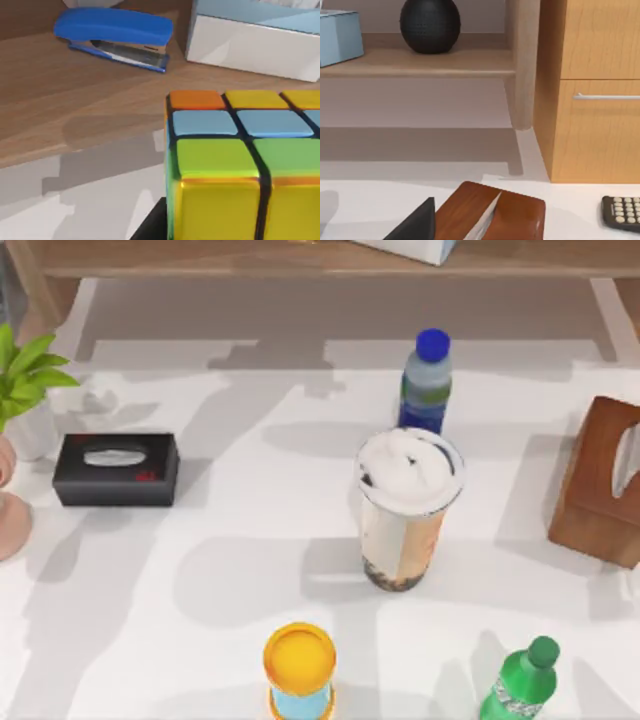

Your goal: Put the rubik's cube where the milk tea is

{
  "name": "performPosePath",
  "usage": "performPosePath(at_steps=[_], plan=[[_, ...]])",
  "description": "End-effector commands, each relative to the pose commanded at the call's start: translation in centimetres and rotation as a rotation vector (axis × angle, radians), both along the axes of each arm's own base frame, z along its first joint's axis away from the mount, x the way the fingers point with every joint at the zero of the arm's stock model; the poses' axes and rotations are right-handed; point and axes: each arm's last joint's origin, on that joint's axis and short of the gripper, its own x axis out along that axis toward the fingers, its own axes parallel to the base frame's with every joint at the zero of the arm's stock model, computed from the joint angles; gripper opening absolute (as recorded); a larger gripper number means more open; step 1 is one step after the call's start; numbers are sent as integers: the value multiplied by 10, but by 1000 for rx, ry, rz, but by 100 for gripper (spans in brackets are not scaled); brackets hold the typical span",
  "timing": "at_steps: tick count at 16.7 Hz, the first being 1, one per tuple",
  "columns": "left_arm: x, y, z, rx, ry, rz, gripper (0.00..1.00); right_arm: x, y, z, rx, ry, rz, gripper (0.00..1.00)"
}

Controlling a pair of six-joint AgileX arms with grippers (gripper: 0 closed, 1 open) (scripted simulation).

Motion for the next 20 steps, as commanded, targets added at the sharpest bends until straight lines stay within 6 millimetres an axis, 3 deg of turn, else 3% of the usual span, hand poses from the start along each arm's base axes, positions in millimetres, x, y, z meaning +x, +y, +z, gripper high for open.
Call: performPosePath(at_steps=[5, 8, 14, 20], plan=[[-15, 7, -125, 132, 623, 161, 0, 0, 0, 0, 0, 0, 0, 100], [-29, 10, -166, 201, 821, 243, 0, 0, 0, 0, 0, 0, 0, 100], [-30, 11, -170, 210, 837, 248, 0, 0, 0, 0, 0, 0, 0, 100], [-23, 14, -160, 220, 795, 211, 0, 0, 0, 0, 0, 0, 0, 100]])
